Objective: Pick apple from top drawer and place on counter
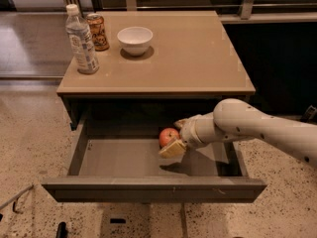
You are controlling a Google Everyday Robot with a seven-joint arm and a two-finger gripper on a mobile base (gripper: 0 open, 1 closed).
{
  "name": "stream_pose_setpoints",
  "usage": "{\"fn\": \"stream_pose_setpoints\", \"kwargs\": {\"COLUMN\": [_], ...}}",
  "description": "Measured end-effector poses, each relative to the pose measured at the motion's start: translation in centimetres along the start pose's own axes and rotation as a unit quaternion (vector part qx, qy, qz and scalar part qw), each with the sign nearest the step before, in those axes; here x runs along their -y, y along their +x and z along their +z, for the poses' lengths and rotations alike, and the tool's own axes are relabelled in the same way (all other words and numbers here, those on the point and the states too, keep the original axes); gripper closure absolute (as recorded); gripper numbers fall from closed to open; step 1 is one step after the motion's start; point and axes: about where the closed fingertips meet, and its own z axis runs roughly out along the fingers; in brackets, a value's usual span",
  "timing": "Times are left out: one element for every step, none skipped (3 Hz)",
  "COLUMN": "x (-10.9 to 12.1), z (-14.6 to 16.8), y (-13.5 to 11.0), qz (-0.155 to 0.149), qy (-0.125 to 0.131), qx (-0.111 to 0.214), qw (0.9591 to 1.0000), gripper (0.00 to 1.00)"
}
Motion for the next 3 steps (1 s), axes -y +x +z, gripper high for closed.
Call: {"fn": "stream_pose_setpoints", "kwargs": {"x": [0.0,0.3,1.0], "z": [0.0,0.3,1.3], "y": [0.0,0.2,1.0], "qz": [0.0,0.001,0.003], "qy": [0.0,0.003,0.01], "qx": [0.0,0.0,0.002], "qw": [1.0,1.0,0.9999], "gripper": [0.14,0.11,0.06]}}
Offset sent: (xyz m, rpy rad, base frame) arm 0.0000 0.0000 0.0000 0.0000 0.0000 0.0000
